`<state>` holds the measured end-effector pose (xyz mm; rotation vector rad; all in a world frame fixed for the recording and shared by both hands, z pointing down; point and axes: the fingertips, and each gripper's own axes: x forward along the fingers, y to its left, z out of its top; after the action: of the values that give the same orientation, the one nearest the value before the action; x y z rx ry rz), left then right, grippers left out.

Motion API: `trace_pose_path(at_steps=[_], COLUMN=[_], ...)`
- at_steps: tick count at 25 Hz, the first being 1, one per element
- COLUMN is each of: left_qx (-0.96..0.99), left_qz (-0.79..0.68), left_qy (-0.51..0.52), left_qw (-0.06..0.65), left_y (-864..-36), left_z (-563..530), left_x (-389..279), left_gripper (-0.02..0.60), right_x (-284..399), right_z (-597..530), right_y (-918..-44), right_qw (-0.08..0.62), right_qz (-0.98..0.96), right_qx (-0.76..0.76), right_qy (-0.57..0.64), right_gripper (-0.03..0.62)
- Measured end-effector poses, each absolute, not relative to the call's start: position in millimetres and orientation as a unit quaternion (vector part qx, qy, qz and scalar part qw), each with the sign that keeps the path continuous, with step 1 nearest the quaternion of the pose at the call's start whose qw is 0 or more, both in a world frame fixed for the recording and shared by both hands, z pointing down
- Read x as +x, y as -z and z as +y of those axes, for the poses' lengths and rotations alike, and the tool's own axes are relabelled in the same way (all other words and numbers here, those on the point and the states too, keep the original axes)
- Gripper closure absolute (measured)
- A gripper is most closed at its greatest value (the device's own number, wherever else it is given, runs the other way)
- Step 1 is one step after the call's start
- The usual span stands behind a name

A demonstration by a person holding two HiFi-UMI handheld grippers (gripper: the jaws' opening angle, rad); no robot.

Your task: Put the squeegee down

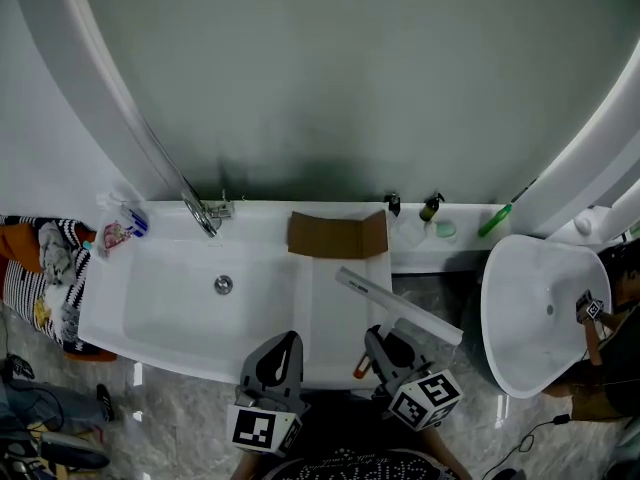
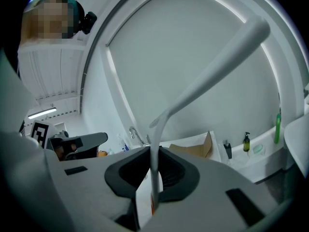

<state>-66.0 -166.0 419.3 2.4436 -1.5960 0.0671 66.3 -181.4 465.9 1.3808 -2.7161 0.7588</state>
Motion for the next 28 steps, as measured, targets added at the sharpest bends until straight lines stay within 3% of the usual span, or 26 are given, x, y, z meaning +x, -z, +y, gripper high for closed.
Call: trace_pose_path(at_steps=[28], left_qx=[0.82], left_qz=[-0.558], left_qy=[-0.029], left_qw=[0.123], left_y=[-424], left_z=[-218], left_x=[-105], left_gripper=[0.577], right_x=[31], right_z=[-283], right_y=[-644], right_qw=[0.01], right_qz=[-0.75], right_qx=[0.422], right_qy=[-0.51], right_gripper=[0.54])
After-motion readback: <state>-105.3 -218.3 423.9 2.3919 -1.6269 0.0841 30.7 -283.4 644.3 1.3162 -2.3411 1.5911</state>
